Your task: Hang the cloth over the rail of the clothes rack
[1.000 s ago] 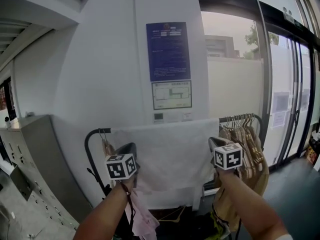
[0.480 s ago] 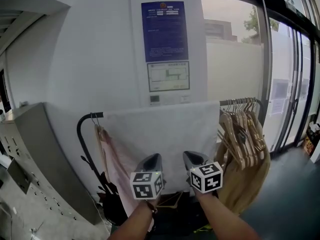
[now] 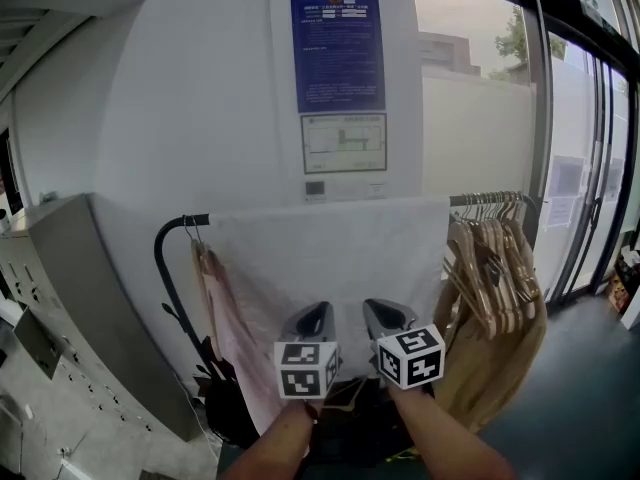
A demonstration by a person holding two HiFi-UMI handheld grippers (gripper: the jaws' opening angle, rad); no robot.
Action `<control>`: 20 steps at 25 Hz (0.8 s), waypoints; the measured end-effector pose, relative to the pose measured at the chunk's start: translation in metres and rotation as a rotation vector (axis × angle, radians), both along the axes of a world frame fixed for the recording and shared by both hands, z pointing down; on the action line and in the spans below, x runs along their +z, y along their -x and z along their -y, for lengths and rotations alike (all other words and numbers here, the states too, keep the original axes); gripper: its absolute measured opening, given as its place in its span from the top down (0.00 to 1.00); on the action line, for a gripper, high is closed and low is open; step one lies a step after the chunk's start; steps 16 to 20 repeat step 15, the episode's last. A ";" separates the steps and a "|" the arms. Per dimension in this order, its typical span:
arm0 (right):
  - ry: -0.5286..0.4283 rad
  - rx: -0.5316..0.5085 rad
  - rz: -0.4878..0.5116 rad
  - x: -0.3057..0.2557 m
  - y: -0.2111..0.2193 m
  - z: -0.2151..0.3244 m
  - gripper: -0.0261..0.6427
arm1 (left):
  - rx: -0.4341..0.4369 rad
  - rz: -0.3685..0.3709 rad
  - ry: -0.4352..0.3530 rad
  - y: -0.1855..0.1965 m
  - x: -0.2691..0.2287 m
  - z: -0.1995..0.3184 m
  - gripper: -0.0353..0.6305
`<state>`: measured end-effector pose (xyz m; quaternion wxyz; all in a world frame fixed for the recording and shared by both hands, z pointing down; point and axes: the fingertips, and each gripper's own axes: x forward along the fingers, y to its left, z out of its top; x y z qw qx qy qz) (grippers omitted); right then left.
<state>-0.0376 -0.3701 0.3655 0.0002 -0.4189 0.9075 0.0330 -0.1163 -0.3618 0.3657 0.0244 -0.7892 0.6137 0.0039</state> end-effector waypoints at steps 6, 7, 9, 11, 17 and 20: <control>-0.009 -0.002 0.005 -0.004 0.002 0.003 0.96 | -0.003 -0.004 -0.013 0.002 -0.006 0.003 0.94; -0.010 -0.002 0.005 -0.004 0.002 0.003 0.96 | -0.003 -0.005 -0.017 0.002 -0.007 0.004 0.94; -0.012 -0.002 0.008 -0.005 0.003 0.005 0.96 | -0.004 -0.003 -0.022 0.003 -0.009 0.006 0.94; -0.014 -0.002 0.009 -0.007 0.004 0.006 0.96 | -0.005 -0.003 -0.024 0.004 -0.010 0.007 0.94; -0.011 -0.005 0.015 -0.009 0.006 0.008 0.96 | -0.002 -0.014 -0.022 0.004 -0.011 0.008 0.94; -0.011 -0.005 0.015 -0.009 0.006 0.008 0.96 | -0.002 -0.014 -0.022 0.004 -0.011 0.008 0.94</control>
